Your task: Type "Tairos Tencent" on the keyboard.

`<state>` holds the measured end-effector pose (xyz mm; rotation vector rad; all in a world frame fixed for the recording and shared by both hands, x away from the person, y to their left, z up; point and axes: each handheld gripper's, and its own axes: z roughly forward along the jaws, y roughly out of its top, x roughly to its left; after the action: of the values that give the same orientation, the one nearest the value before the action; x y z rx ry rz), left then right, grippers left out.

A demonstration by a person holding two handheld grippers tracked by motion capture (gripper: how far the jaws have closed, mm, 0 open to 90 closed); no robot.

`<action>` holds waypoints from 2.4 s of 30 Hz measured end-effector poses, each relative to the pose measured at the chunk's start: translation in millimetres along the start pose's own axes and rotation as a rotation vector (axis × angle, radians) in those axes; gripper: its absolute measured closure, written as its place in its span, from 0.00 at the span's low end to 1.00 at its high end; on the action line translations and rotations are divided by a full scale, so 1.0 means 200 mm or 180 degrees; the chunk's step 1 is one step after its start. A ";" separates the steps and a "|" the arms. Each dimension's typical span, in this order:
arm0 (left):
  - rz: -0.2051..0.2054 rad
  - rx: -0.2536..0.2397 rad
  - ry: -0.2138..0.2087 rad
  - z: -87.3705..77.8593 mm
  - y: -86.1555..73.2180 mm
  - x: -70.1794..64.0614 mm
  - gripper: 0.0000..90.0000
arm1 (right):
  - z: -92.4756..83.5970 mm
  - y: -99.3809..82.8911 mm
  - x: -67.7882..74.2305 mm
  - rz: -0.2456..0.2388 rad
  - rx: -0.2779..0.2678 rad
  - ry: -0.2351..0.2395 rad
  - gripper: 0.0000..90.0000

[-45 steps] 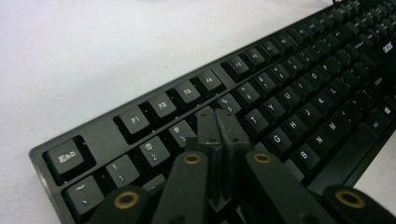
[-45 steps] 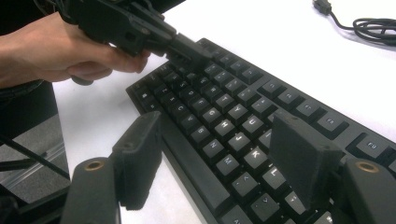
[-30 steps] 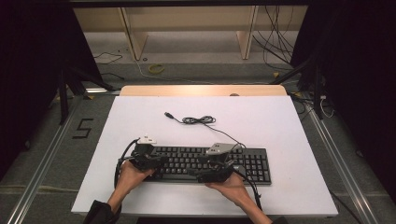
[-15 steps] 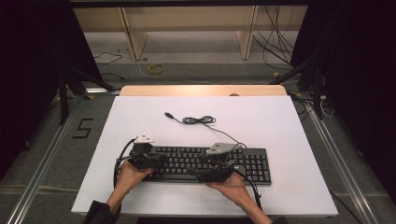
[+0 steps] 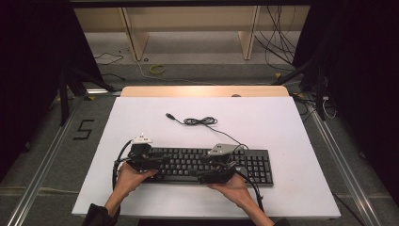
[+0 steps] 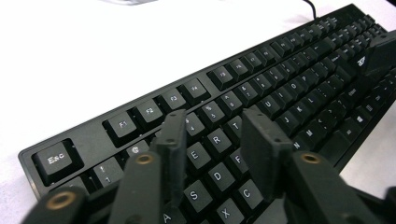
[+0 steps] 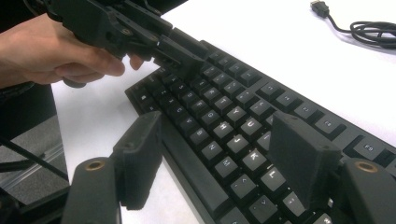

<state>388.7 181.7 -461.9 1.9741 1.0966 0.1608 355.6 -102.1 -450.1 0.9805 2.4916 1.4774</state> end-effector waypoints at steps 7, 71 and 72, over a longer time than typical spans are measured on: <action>-0.0051 -0.0037 -0.0019 -0.02 -0.01 0.01 0.56 | 0.00 0.00 0.01 -0.0015 0.0014 0.0004 0.40; 0.0007 -0.0591 -0.0179 -0.16 -0.07 -0.07 0.35 | 0.15 -0.01 0.02 -0.0107 0.0337 -0.0070 0.92; 0.0003 -0.0595 -0.0181 -0.16 -0.07 -0.07 0.35 | 0.15 -0.01 0.03 -0.0112 0.0346 -0.0082 0.93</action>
<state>355.8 194.3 -448.6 1.8019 1.0067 0.1993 362.4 -76.2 -466.6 0.9602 2.5810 1.3236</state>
